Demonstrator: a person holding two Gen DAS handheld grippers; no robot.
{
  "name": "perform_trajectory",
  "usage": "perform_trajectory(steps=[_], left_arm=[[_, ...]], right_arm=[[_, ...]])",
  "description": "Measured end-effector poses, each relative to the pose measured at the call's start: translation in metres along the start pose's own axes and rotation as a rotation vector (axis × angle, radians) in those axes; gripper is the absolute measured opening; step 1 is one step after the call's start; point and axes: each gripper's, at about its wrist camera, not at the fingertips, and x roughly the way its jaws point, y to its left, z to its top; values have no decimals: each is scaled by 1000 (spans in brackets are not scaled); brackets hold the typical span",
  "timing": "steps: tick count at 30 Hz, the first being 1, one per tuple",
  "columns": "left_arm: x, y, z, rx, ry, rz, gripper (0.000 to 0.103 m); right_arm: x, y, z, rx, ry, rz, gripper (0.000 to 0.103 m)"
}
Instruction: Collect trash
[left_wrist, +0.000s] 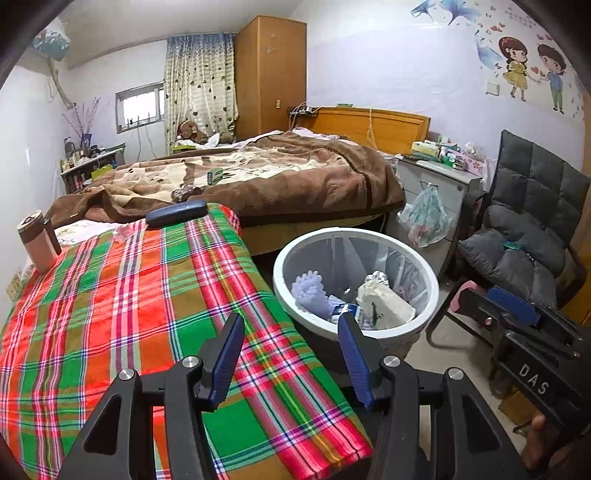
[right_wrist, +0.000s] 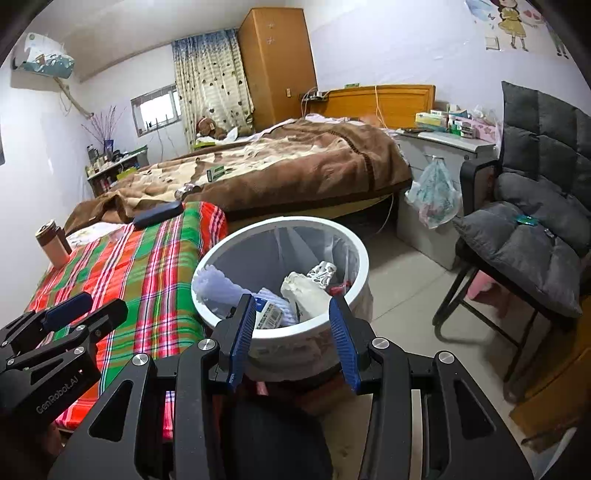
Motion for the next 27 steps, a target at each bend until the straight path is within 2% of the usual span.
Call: perform_trajectory(steps=[27], left_arm=[[-4,-2,-9,-17,3,6,52]], right_arm=[[-5,11,-10,-7,12,10,43]])
